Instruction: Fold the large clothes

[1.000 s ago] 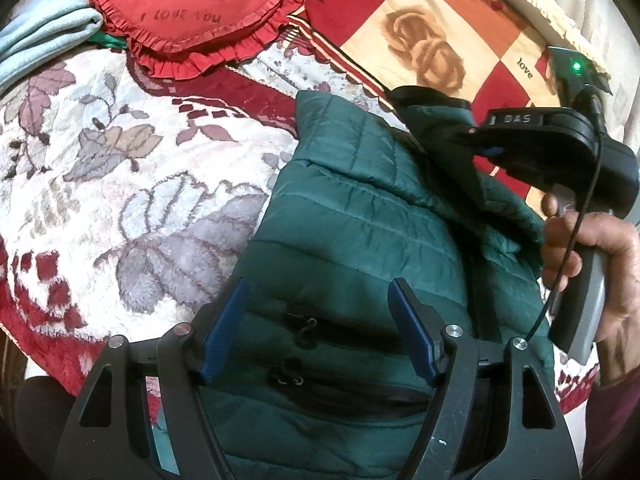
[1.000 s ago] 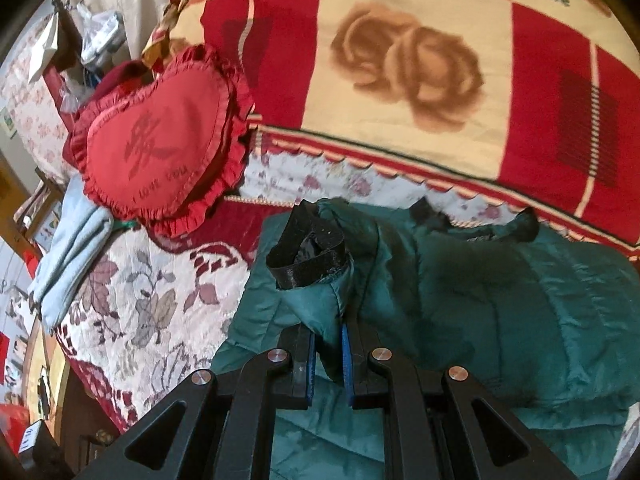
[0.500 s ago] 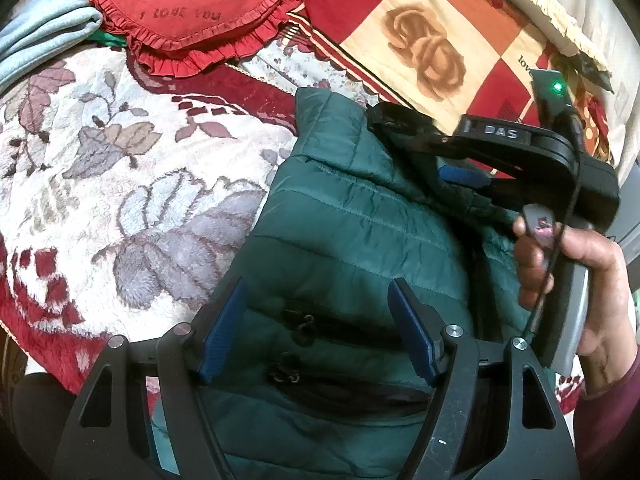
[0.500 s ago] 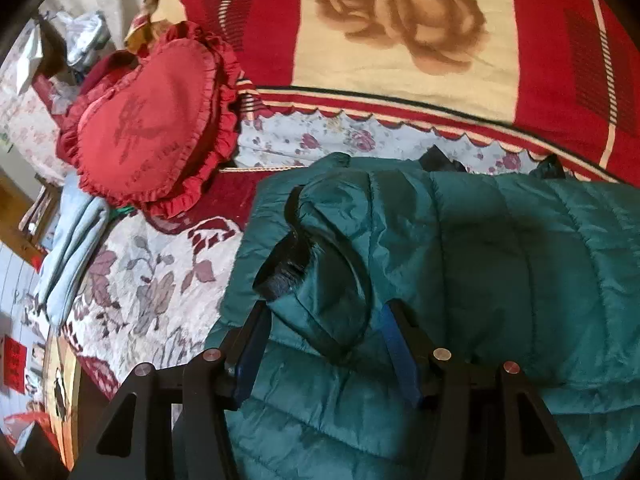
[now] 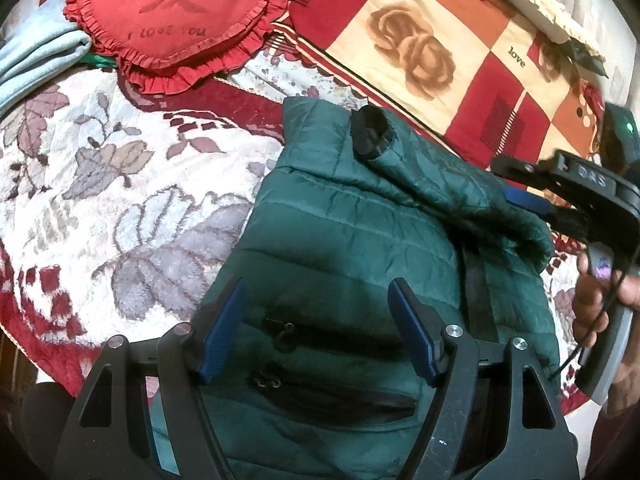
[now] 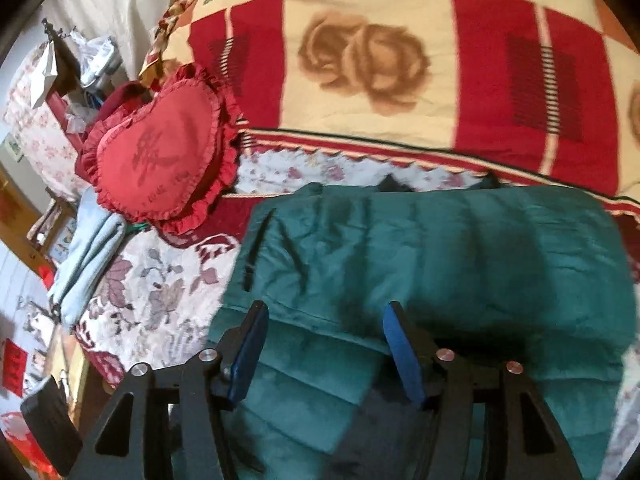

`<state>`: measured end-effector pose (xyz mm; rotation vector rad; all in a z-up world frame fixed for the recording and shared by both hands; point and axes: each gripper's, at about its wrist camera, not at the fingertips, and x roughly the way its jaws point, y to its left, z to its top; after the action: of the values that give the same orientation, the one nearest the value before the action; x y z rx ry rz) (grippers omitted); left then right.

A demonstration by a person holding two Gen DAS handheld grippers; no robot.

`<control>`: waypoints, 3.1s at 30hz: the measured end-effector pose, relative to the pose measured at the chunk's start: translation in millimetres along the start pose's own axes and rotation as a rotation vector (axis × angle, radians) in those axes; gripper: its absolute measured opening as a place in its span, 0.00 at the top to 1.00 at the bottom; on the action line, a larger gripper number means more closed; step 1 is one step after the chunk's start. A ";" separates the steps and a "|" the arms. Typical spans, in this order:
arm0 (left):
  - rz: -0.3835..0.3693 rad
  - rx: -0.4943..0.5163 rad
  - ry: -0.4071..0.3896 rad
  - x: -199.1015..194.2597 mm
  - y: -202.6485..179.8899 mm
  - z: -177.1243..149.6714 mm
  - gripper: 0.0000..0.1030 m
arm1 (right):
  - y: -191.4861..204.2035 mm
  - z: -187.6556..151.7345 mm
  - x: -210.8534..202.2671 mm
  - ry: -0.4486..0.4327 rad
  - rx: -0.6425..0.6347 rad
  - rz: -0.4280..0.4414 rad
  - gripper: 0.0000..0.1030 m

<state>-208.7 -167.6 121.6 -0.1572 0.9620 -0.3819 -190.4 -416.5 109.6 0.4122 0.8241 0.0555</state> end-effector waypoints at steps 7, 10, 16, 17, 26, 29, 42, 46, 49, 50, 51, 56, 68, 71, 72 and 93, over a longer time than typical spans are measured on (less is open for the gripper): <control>-0.069 0.011 -0.010 2.5 -11.7 16.1 0.29 | -44.1 -10.9 -42.2 -0.050 0.043 -0.063 0.37; -0.131 -0.033 0.014 15.4 -13.5 36.9 0.29 | -64.4 -15.6 -59.9 -0.069 0.063 -0.097 0.34; -0.137 -0.071 0.066 56.0 -24.4 81.0 0.29 | -103.7 -30.0 -86.7 -0.089 0.125 -0.117 0.33; -0.142 -0.083 0.078 64.5 -26.4 87.0 0.29 | -111.3 -33.3 -90.7 -0.090 0.137 -0.121 0.33; -0.039 -0.078 0.139 126.9 -50.5 112.3 0.48 | -143.1 -44.0 -106.6 -0.110 0.190 -0.148 0.33; -0.053 -0.027 0.102 118.7 -60.4 116.7 0.77 | -144.5 -34.9 -105.4 -0.129 0.193 -0.166 0.33; 0.062 0.040 0.058 136.3 -29.5 116.0 0.81 | -126.7 7.5 17.3 0.015 0.095 -0.293 0.34; 0.055 0.060 0.054 141.7 -33.1 111.9 0.79 | -126.8 -4.6 48.8 0.059 0.005 -0.379 0.34; 0.056 0.043 0.070 134.6 -32.1 114.4 0.74 | -124.1 -4.0 40.5 0.069 0.002 -0.384 0.34; 0.047 0.025 0.070 129.4 -28.9 115.2 0.72 | -124.9 -4.3 29.2 0.057 0.027 -0.363 0.34; 0.038 0.006 0.065 122.8 -25.4 115.8 0.70 | -125.6 -4.4 21.6 0.045 0.045 -0.348 0.34; 0.048 -0.012 -0.024 84.7 -32.5 119.3 0.51 | -124.6 -6.7 -25.9 -0.041 0.085 -0.309 0.34; 0.221 0.244 -0.047 130.7 -96.4 123.6 0.38 | -133.4 11.2 1.5 -0.025 0.096 -0.383 0.32; 0.259 0.251 -0.016 154.8 -92.3 121.9 0.38 | -139.1 10.4 21.4 0.003 0.076 -0.406 0.32; 0.257 0.247 -0.005 162.9 -89.5 122.2 0.38 | -140.9 10.6 26.8 0.011 0.068 -0.410 0.31; 0.223 0.250 0.013 187.9 -83.4 119.2 0.29 | -124.3 -8.0 41.4 0.062 0.030 -0.431 0.24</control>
<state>-35.0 -321.3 69.6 0.1785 0.9257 -0.2946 -181.7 -519.6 28.8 0.2552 0.9614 -0.3461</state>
